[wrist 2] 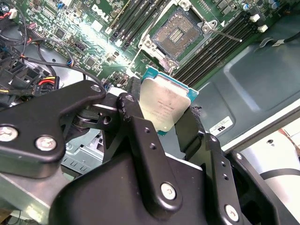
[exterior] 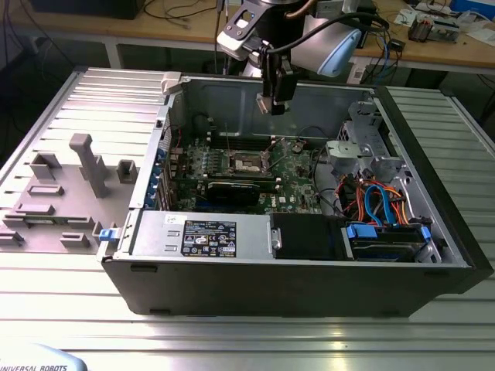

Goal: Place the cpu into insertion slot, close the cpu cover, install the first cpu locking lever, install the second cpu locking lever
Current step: 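Place the cpu into insertion slot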

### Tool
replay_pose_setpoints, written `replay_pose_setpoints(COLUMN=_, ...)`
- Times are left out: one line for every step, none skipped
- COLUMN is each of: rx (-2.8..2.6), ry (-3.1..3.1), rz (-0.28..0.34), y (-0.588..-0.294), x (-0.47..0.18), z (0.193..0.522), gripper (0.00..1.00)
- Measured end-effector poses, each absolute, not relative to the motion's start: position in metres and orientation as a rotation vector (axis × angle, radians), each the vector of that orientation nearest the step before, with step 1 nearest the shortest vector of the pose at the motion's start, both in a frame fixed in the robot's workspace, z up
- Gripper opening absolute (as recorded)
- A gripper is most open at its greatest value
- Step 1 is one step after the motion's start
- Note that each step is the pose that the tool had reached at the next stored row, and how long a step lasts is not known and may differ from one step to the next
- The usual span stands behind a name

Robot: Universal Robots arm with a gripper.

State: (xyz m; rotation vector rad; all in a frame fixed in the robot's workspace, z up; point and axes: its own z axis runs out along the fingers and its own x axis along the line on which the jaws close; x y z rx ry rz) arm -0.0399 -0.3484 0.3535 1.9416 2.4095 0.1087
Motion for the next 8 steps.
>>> replay_pose_setpoints(rx=1.942, ry=2.410, rz=0.109, y=-0.3484, x=-0.0399, z=0.3535, gripper=0.54)
replay_pose_setpoints(rx=1.942, ry=2.409, rz=0.109, y=-0.3484, x=-0.0399, z=0.3535, gripper=0.54)
replay_pose_setpoints(rx=1.942, ry=2.409, rz=0.109, y=-0.3484, x=-0.0399, z=0.3535, gripper=0.54)
replay_pose_setpoints(rx=1.942, ry=2.409, rz=0.109, y=-0.3484, x=-0.0399, z=0.3535, gripper=0.54)
replay_pose_setpoints(rx=1.942, ry=2.409, rz=0.109, y=-0.3484, x=-0.0399, z=0.3535, gripper=0.54)
replay_pose_setpoints(rx=1.942, ry=2.409, rz=0.109, y=-0.3484, x=-0.0399, z=0.3535, gripper=0.54)
replay_pose_setpoints(rx=1.942, ry=2.409, rz=0.109, y=-0.3484, x=-0.0399, z=0.3535, gripper=0.54)
replay_pose_setpoints(rx=1.942, ry=2.409, rz=0.109, y=-0.3484, x=-0.0400, z=0.3535, gripper=0.54)
